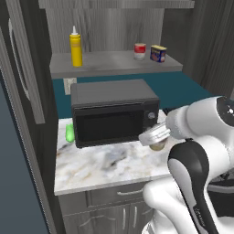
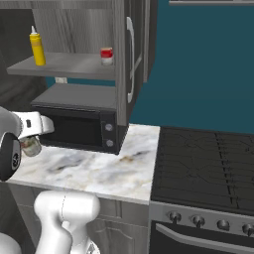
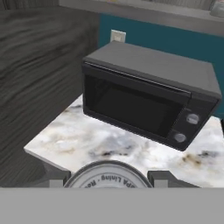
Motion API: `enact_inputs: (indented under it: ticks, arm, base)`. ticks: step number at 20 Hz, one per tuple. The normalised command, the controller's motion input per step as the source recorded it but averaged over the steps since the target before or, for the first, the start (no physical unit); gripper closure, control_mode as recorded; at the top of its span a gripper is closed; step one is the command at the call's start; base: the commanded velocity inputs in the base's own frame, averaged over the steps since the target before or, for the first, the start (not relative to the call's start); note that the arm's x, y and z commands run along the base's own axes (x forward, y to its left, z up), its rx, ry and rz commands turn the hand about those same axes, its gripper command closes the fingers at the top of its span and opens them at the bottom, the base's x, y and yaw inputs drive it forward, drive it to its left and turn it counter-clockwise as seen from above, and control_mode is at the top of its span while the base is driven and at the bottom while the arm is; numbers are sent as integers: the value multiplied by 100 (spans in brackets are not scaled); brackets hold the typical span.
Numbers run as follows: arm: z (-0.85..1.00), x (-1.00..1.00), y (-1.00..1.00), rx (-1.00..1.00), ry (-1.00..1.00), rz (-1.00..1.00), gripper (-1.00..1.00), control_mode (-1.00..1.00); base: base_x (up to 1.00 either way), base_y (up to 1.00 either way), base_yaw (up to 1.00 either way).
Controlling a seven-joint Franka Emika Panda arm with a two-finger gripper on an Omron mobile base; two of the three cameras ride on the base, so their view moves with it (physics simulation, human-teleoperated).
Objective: Pick the cans from the counter and place them in their designated side in the cabinet.
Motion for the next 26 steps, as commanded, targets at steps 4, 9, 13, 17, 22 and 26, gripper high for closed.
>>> enact_inputs:
  ticks: [4,9,13,17,22,26]
  arm:
    - [19,-17,-22,1,-11,0,100,-100]
    - [18,-2,-20,2,-12,0,100,-100]
    - [16,0,-13,1,-11,0,100,-100]
    - [20,-11,-5,1,-11,0,100,-100]
    - [24,-7,-2,0,-8,0,100,-100]
    - [23,0,-9,0,-2,0,100,-100]
  base:
    - [0,0,0]
    - [0,0,0]
    - [0,0,0]
    - [0,0,0]
    - [0,0,0]
    - [0,0,0]
